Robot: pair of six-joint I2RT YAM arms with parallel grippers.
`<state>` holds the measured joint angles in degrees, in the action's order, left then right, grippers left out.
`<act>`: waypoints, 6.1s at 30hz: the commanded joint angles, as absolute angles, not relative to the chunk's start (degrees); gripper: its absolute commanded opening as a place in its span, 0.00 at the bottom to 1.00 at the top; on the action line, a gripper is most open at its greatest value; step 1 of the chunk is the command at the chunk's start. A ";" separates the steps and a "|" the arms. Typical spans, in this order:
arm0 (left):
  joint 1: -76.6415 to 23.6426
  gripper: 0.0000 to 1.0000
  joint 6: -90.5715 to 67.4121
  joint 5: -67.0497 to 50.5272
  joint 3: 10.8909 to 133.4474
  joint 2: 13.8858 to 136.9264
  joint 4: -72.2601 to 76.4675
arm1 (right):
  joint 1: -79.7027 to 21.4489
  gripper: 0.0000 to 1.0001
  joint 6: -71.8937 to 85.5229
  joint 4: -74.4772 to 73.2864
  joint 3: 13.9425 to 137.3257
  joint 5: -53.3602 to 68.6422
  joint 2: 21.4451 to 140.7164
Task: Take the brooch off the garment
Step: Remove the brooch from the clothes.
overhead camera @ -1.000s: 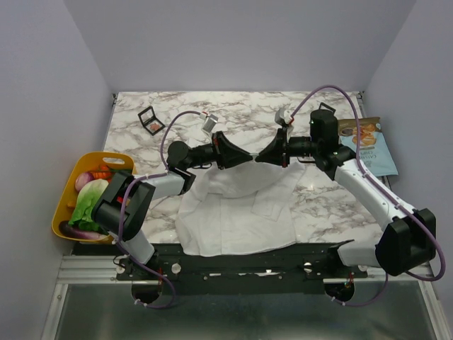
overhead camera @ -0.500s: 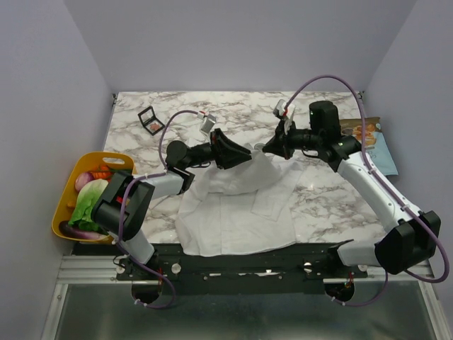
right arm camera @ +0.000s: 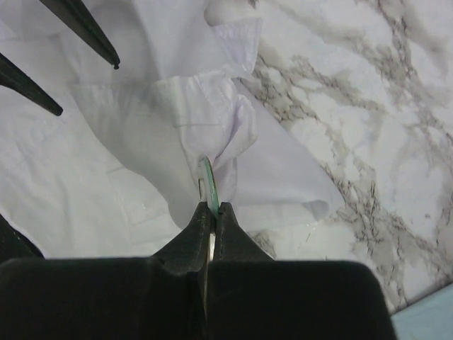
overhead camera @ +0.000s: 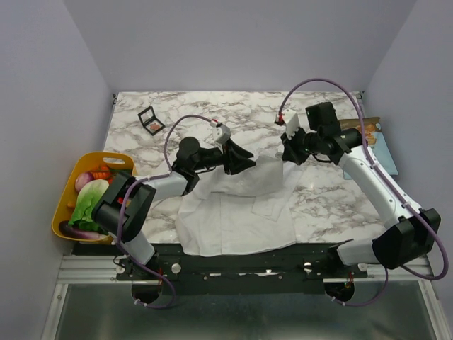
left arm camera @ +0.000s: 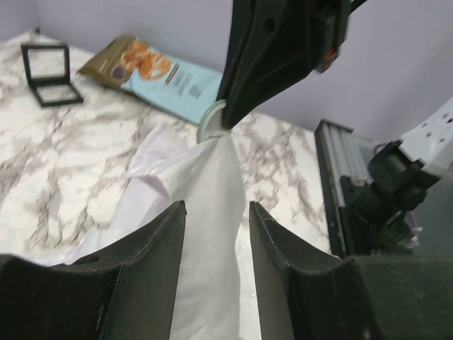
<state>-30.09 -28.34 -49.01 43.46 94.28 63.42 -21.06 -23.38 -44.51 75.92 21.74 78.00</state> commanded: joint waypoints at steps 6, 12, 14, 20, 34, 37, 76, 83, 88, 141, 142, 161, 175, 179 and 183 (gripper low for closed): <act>-36.91 0.50 -5.37 -37.10 50.00 90.88 35.35 | -21.71 0.01 -26.72 -63.18 80.93 13.45 83.84; -38.49 0.50 -2.11 -34.36 51.77 90.44 31.03 | -21.71 0.01 -26.54 -72.06 85.42 21.16 89.38; -38.67 0.51 -1.67 -34.28 51.94 89.48 30.07 | -21.71 0.01 -26.89 -75.31 87.71 24.07 91.74; -39.46 0.52 -0.26 -34.80 53.17 87.37 27.08 | -21.80 0.01 -27.95 -81.38 93.86 33.48 95.71; -44.82 0.54 6.85 -29.45 59.67 87.18 14.86 | -22.50 0.01 -25.14 -80.25 99.14 39.20 101.16; -46.66 0.54 8.96 -23.83 60.73 88.15 12.75 | -22.50 0.01 -23.56 -78.58 99.31 37.62 101.43; -50.27 0.00 11.25 -15.03 61.62 93.26 10.72 | -20.74 0.01 -16.70 -73.65 110.04 26.19 104.24; -48.43 0.00 12.74 -15.03 60.82 91.50 10.38 | -20.13 0.01 -17.31 -73.65 108.90 24.96 102.75; -45.89 0.00 13.10 -17.83 60.21 89.22 10.19 | -19.25 0.01 -18.98 -73.56 107.23 23.12 100.99; -41.31 0.59 5.72 -42.55 60.91 88.77 11.86 | -19.07 0.01 -30.32 -74.88 92.37 41.04 98.88; -41.31 0.59 5.80 -42.37 60.91 89.20 11.95 | -19.07 0.01 -30.41 -74.88 92.37 41.13 98.79; -41.40 0.59 4.22 -42.98 59.33 90.35 14.59 | -19.07 0.01 -33.40 -74.01 89.48 43.42 97.03; -42.27 0.59 3.25 -45.52 59.15 90.97 15.47 | -19.07 0.01 -33.22 -73.21 88.68 44.21 95.71; -43.24 0.59 5.09 -45.88 59.76 91.67 13.72 | -19.07 0.01 -33.13 -73.30 88.77 44.21 95.71; -43.77 0.59 6.59 -45.27 60.21 92.20 11.96 | -19.16 0.01 -33.31 -73.30 88.77 44.65 95.10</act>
<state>-43.11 4.71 -44.21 59.70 91.00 13.74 -19.38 -32.64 -73.58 88.95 42.41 97.43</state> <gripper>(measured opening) 0.588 0.025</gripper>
